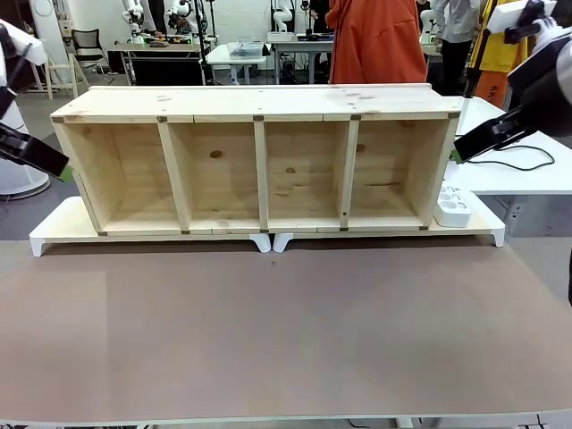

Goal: Perform cable management.
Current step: When the cord part of the Power Cable appears at the lower middle area of the table and stops, grasp the cord part of the Power Cable.

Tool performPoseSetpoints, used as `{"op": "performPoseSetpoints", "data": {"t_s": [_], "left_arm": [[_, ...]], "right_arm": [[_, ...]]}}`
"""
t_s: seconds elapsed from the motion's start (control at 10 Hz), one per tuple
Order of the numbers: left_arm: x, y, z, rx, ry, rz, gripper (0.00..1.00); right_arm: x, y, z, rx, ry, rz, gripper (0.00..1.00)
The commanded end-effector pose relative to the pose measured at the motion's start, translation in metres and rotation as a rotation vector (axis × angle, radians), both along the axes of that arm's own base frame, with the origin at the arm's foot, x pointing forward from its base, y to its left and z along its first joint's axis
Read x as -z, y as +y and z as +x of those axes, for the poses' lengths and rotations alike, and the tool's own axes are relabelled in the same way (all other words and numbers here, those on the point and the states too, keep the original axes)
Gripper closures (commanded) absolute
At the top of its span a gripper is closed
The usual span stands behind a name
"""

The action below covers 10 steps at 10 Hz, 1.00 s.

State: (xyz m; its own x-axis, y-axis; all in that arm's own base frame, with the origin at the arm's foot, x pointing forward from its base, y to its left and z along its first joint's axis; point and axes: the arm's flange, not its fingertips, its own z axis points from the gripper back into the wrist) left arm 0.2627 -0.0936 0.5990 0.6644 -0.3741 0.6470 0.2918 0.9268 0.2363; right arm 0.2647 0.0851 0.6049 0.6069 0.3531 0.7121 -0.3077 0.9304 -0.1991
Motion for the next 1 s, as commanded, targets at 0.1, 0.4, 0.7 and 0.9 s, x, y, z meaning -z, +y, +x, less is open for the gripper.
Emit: {"op": "performPoseSetpoints", "data": {"t_s": [0.1, 0.4, 0.7, 0.9], "left_arm": [[0.206, 0.069, -0.089, -0.026, -0.015, -0.084, 0.0], [-0.003, 0.024, 0.003, -0.033, 0.009, -0.067, 0.0], [-0.003, 0.024, 0.003, -0.033, 0.009, -0.067, 0.0], [-0.003, 0.024, 0.003, -0.033, 0.009, -0.067, 0.0]], "right_arm": [[0.175, -0.037, -0.082, -0.008, 0.008, 0.037, 0.0], [-0.001, -0.006, -0.005, 0.007, 0.02, 0.013, 0.0], [-0.001, -0.006, -0.005, 0.007, 0.02, 0.013, 0.0], [-0.001, -0.006, -0.005, 0.007, 0.02, 0.013, 0.0]]}}
